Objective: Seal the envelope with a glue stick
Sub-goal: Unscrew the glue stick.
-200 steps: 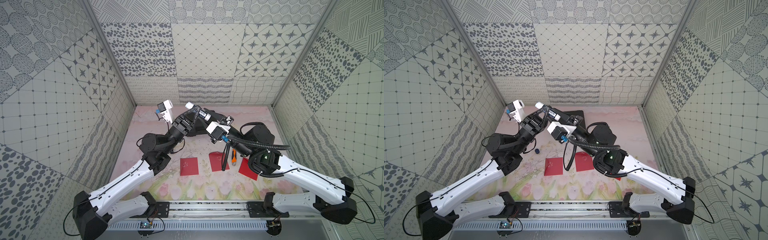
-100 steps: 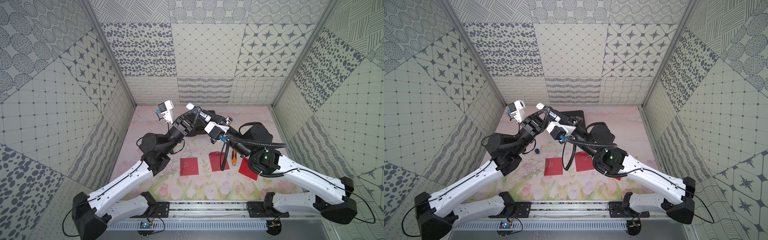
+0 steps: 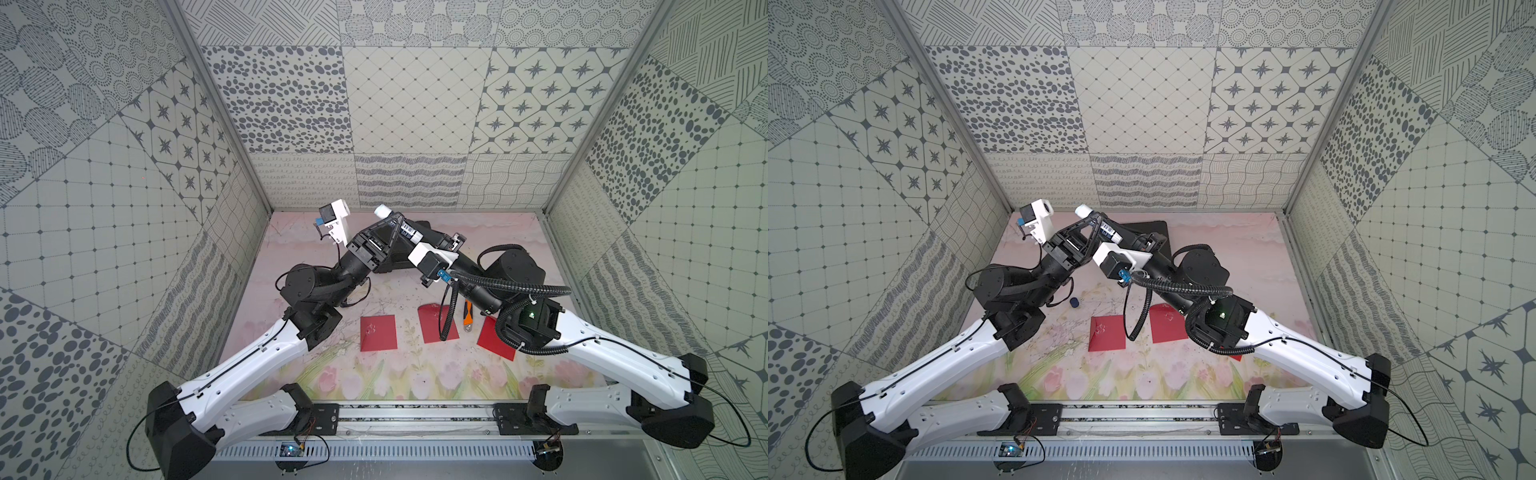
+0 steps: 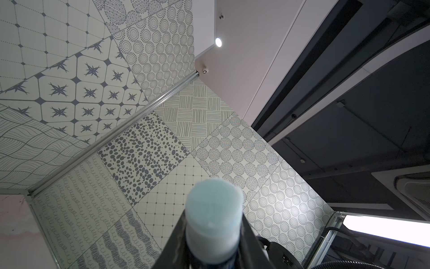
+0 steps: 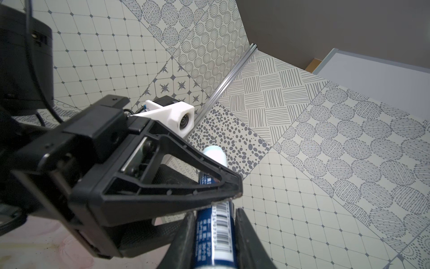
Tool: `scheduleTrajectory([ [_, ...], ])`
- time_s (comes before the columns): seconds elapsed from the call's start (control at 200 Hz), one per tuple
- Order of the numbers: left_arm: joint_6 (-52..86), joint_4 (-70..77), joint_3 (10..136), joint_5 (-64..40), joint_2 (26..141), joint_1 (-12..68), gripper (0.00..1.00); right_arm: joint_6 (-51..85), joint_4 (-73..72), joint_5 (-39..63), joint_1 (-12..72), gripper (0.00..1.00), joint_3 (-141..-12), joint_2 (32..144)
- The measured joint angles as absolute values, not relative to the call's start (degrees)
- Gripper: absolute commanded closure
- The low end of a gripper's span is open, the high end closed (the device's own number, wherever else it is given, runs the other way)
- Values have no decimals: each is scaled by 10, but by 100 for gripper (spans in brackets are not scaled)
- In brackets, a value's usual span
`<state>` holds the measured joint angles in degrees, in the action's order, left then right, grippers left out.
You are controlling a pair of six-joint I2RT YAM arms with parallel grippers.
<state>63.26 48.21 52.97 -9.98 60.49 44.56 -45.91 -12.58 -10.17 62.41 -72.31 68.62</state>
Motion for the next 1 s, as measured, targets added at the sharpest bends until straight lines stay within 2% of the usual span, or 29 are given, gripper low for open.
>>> scheduleTrajectory([
  [0.43,637,486,530,-100,606,446,100,-448,-123,-120,624,67,-723,686],
  [0.755,641,489,530,-101,613,446,100,-441,-111,-123,625,86,-723,683],
  [0.866,643,487,530,-102,614,446,73,-437,-109,-127,625,88,-722,681],
  [1.001,642,469,519,-103,600,446,52,-427,-105,-140,627,90,-711,672],
])
